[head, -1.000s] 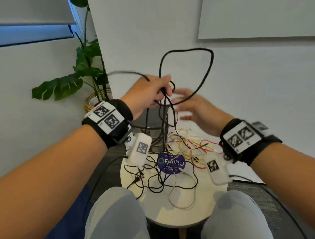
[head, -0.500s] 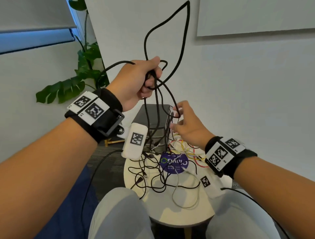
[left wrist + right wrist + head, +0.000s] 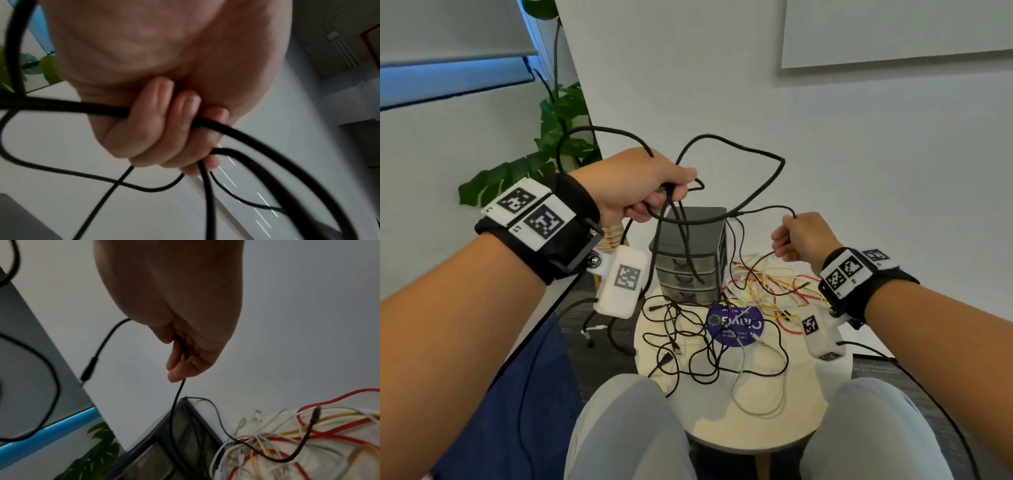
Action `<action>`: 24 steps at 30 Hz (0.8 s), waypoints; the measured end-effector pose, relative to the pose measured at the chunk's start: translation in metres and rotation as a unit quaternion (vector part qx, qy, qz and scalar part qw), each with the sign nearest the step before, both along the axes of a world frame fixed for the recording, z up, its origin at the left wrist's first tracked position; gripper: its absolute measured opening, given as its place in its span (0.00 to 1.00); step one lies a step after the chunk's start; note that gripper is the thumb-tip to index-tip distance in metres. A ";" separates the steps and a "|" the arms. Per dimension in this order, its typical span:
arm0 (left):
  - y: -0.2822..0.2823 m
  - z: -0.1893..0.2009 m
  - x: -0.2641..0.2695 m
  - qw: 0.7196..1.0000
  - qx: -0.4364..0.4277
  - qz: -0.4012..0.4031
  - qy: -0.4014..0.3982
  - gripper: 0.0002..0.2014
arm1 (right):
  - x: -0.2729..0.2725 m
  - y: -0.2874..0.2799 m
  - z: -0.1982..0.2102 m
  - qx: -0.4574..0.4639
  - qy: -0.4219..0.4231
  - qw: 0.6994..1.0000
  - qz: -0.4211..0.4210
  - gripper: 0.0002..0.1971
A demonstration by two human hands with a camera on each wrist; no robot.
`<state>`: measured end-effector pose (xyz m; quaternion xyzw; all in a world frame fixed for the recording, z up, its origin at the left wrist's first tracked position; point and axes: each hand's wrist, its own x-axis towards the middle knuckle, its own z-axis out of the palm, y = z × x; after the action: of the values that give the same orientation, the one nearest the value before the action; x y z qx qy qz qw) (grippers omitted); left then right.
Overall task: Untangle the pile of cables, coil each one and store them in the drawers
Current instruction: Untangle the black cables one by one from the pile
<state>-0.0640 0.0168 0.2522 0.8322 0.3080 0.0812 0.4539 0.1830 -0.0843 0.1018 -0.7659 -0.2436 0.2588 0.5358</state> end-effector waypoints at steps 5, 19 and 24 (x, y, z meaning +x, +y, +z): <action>0.008 0.013 -0.009 0.999 -0.001 -0.005 -0.053 0.22 | 0.022 -0.010 -0.021 -0.127 -0.079 0.989 -0.001 0.14; -0.002 -0.012 0.031 0.977 -0.078 0.011 -0.200 0.19 | 0.011 -0.035 -0.038 -0.389 -0.192 0.865 0.252 0.36; -0.002 -0.018 0.039 0.962 -0.144 0.014 -0.230 0.20 | 0.006 -0.036 0.004 -0.226 -0.184 0.910 0.294 0.26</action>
<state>-0.0253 0.0143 0.2341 0.7125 0.2149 0.2313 0.6266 0.1888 -0.1203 0.1053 -0.7939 -0.4875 0.3072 0.1939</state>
